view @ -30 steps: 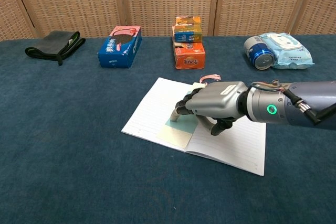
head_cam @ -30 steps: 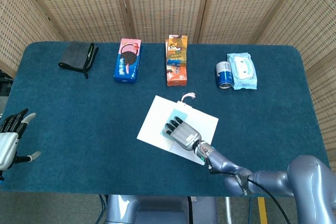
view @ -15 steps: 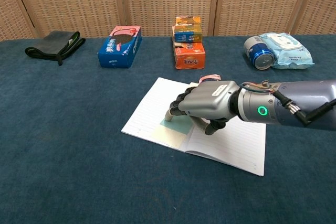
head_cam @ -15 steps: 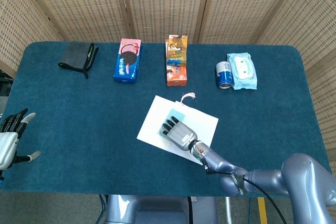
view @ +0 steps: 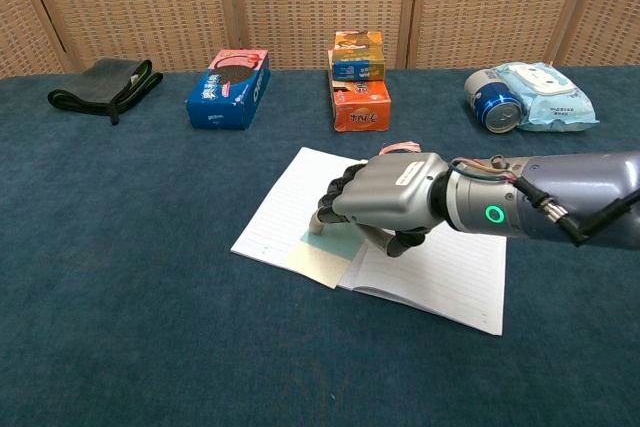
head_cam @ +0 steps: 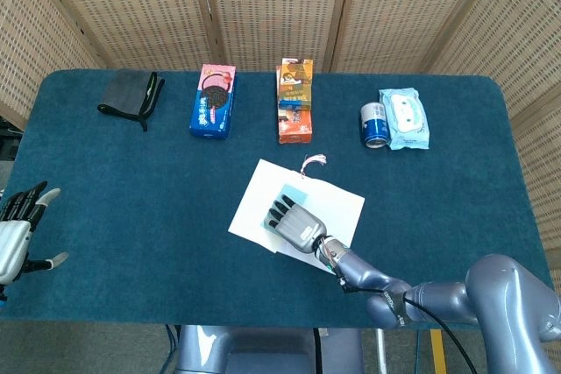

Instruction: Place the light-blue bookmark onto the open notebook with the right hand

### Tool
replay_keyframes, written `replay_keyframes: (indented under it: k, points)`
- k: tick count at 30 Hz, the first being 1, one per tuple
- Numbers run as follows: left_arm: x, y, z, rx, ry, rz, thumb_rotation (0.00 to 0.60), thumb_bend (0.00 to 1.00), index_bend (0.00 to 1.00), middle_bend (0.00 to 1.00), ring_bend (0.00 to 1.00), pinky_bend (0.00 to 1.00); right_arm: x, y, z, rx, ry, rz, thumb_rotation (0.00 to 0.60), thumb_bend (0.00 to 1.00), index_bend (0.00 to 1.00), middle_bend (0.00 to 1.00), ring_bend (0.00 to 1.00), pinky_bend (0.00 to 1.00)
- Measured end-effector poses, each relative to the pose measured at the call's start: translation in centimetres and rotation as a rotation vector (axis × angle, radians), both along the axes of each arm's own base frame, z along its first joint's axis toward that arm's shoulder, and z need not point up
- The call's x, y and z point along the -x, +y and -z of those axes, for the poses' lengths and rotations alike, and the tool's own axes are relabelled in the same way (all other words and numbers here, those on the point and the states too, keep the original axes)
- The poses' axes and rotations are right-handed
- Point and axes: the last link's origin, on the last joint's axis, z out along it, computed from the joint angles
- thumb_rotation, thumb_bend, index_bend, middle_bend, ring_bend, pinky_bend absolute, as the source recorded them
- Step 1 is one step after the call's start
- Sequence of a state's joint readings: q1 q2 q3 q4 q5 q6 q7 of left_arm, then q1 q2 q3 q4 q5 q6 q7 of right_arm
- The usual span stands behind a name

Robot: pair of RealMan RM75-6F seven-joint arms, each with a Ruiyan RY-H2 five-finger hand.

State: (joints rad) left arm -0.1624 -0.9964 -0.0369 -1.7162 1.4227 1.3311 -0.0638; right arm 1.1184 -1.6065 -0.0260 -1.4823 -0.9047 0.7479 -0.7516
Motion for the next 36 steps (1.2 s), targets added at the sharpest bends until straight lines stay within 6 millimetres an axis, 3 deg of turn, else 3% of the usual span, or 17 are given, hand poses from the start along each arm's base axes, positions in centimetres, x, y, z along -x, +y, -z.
replay_keyframes:
  k: [15, 21, 25, 27, 36]
  points:
    - [0.3, 0.3, -0.2, -0.003, -0.006, -0.017, 0.6, 0.0, 0.0, 0.0, 0.0, 0.0, -1.4, -0.8, 0.0, 0.014, 0.01, -0.036, 0.6, 1.0, 0.23, 0.16, 0.01, 0.06]
    - [0.3, 0.4, -0.1, 0.002, -0.006, -0.021, 0.6, 0.0, 0.0, 0.0, 0.0, 0.0, -3.2, -1.2, -2.3, 0.012, -0.13, 0.023, 0.6, 1.0, 0.23, 0.15, 0.01, 0.06]
    - [0.3, 0.5, -0.1, 0.004, -0.006, -0.022, 0.6, 0.0, 0.0, 0.0, 0.0, 0.0, -3.7, -1.8, -4.0, 0.018, -0.216, 0.074, 0.6, 1.0, 0.13, 0.07, 0.01, 0.06]
    - [0.3, 0.5, -0.1, 0.005, -0.005, -0.023, 0.6, 0.0, 0.0, 0.0, 0.0, 0.0, -3.7, -2.0, -4.7, 0.013, -0.26, 0.112, 0.6, 1.0, 0.09, 0.06, 0.01, 0.06]
    - [0.1, 0.7, 0.5, 0.026, 0.012, -0.021, 0.6, 0.0, 0.0, 0.0, 0.0, 0.0, -2.0, -1.4, -6.4, -0.068, -0.388, 0.248, 0.6, 1.0, 0.08, 0.06, 0.01, 0.06]
